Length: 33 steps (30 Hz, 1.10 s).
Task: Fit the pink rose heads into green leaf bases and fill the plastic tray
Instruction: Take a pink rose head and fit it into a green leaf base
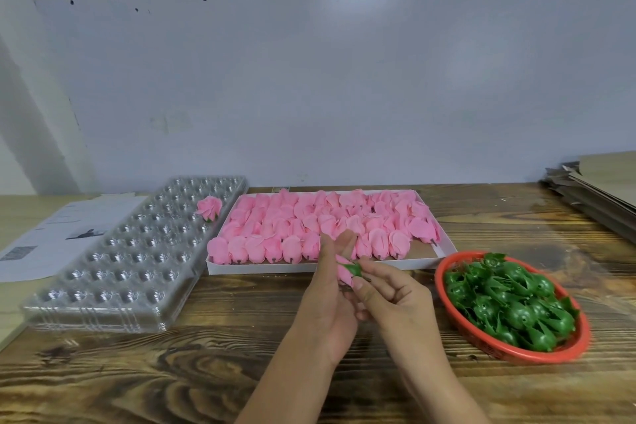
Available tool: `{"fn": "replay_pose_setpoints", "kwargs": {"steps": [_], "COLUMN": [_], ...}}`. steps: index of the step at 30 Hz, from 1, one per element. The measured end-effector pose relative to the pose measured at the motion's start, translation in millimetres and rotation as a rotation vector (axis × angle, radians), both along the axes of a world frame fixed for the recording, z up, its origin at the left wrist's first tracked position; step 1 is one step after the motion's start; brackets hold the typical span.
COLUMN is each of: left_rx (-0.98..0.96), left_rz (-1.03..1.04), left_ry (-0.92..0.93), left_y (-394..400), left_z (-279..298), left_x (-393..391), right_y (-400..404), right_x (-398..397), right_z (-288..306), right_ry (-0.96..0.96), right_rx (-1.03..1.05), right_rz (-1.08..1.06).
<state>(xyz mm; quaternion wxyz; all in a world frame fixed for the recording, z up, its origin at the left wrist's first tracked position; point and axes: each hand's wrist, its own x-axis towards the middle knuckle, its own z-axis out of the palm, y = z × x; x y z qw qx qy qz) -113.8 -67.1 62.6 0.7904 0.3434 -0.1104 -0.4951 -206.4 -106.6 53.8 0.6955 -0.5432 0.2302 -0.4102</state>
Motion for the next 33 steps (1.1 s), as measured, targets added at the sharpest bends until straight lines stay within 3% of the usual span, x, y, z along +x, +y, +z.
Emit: {"fn": "replay_pose_setpoints", "kwargs": {"steps": [12, 27, 33], "left_rx": [0.016, 0.023, 0.022], "left_rz": [-0.002, -0.057, -0.046], "left_ry": [-0.007, -0.044, -0.082], "left_y": [-2, 0, 1], "left_z": [-3, -6, -4], "left_x": [2, 6, 6], "right_y": [-3, -3, -2], "right_x": [-4, -5, -9], "right_z": [1, 7, 14], "right_ry": [-0.002, 0.029, -0.004], "right_rx": [0.041, -0.099, -0.016], "right_rz": [0.042, 0.035, 0.079]}}
